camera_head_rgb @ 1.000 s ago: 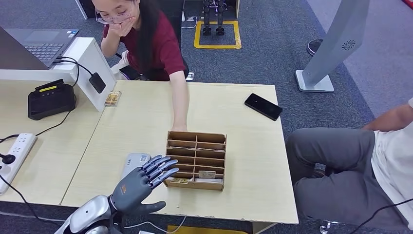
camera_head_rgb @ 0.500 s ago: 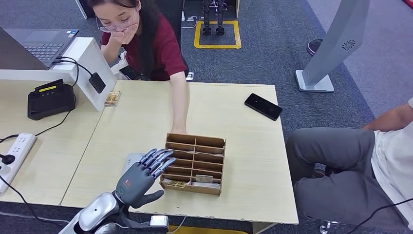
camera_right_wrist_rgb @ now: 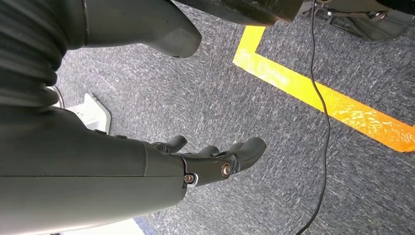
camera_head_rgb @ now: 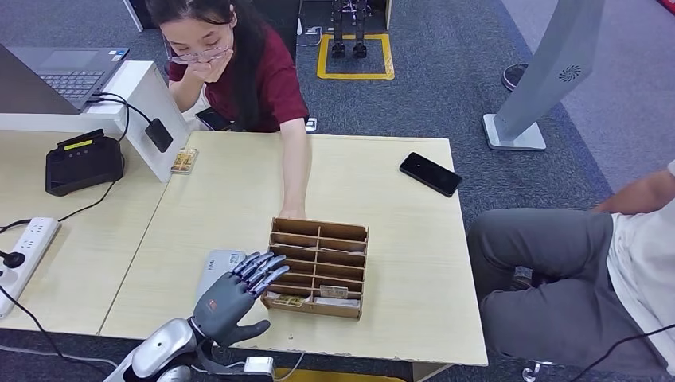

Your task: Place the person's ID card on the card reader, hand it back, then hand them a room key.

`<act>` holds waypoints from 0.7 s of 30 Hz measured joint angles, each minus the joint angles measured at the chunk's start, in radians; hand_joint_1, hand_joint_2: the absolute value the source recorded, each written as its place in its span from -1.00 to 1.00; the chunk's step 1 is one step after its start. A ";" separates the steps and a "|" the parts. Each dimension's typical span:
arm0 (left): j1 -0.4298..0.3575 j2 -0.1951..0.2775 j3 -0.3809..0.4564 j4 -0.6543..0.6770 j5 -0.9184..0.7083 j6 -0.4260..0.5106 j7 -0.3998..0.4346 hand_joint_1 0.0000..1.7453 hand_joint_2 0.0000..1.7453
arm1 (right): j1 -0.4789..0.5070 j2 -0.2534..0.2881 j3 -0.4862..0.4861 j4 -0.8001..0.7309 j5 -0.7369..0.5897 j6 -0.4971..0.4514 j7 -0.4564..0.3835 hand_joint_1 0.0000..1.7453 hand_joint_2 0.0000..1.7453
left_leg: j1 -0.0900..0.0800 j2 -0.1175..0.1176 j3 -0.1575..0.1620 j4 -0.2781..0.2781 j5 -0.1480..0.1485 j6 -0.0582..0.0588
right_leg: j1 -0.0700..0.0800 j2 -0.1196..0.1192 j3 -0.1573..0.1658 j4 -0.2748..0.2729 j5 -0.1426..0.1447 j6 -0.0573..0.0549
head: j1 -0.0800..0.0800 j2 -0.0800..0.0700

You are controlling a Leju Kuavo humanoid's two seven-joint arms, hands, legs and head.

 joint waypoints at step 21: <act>0.015 -0.002 -0.004 -0.011 -0.042 -0.024 0.005 -1.00 1.00 | 0.000 0.000 -0.002 0.000 0.015 0.000 0.000 -1.00 1.00 | 0.000 0.000 0.000 0.000 0.000 0.000 | 0.000 0.000 0.000 0.000 0.000 0.000 | 0.000 0.000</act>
